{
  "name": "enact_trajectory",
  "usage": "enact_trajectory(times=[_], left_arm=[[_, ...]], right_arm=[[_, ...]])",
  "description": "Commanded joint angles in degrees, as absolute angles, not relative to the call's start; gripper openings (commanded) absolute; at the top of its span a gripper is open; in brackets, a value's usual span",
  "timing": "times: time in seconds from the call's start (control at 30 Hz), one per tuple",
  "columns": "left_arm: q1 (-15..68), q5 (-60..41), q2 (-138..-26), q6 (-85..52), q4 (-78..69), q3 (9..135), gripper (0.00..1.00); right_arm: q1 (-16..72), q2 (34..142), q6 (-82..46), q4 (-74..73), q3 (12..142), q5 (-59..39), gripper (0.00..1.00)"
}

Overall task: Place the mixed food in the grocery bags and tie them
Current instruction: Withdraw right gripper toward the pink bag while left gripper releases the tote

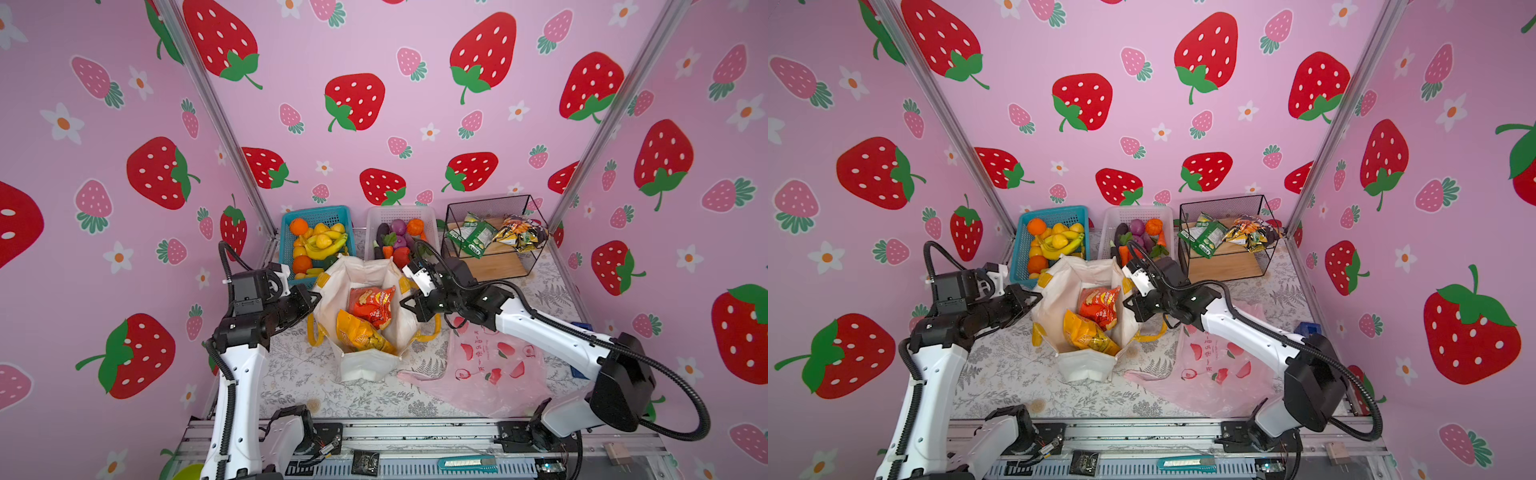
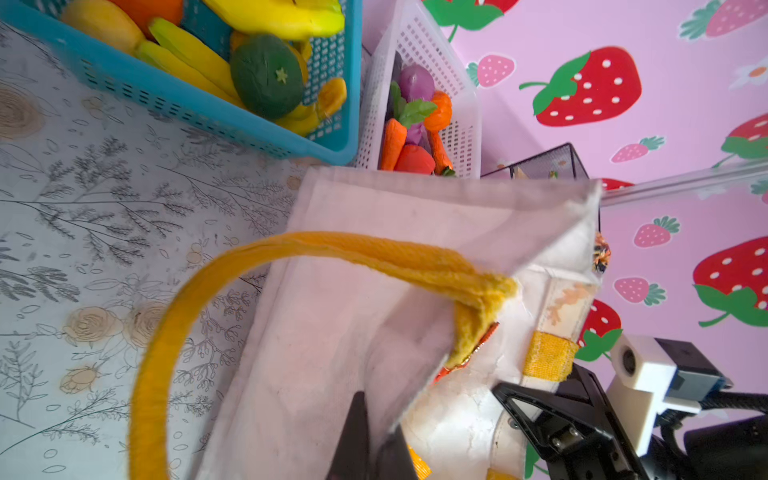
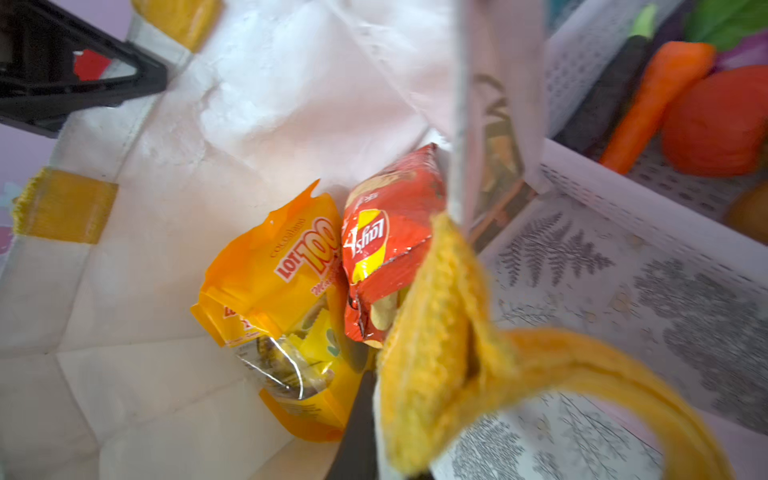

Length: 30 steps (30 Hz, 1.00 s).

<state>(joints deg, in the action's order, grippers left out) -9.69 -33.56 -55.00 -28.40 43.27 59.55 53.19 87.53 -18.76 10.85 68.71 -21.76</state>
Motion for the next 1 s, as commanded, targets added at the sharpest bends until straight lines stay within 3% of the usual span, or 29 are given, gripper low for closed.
enact_trajectory(times=[0.0, 0.13, 0.33, 0.53, 0.77, 0.97], left_arm=[[-7.5, -32.7, -56.0, -26.2, 43.7, 60.8, 0.0], [-13.0, -34.0, -54.4, -25.7, 44.4, 61.6, 0.0], [-12.8, -34.2, -55.3, -25.0, 44.6, 60.7, 0.0], [-13.1, -27.1, -56.9, -22.7, 44.1, 58.7, 0.0], [-15.6, -19.6, -57.1, -23.2, 42.5, 58.2, 0.0], [-19.9, -17.7, -59.5, -23.0, 41.0, 59.3, 0.0]], right_arm=[[56.6, 89.3, -17.5, 5.7, 71.4, -29.2, 0.0], [54.2, 86.8, -18.3, 6.2, 71.1, -26.0, 0.0], [55.2, 88.5, -20.6, 0.7, 70.7, -39.6, 0.0], [58.4, 93.6, -23.9, -3.4, 71.8, -41.5, 0.0], [60.6, 100.8, -27.9, -5.5, 77.4, -38.6, 0.02], [60.7, 104.5, -31.6, -6.8, 80.1, -32.9, 0.12]])
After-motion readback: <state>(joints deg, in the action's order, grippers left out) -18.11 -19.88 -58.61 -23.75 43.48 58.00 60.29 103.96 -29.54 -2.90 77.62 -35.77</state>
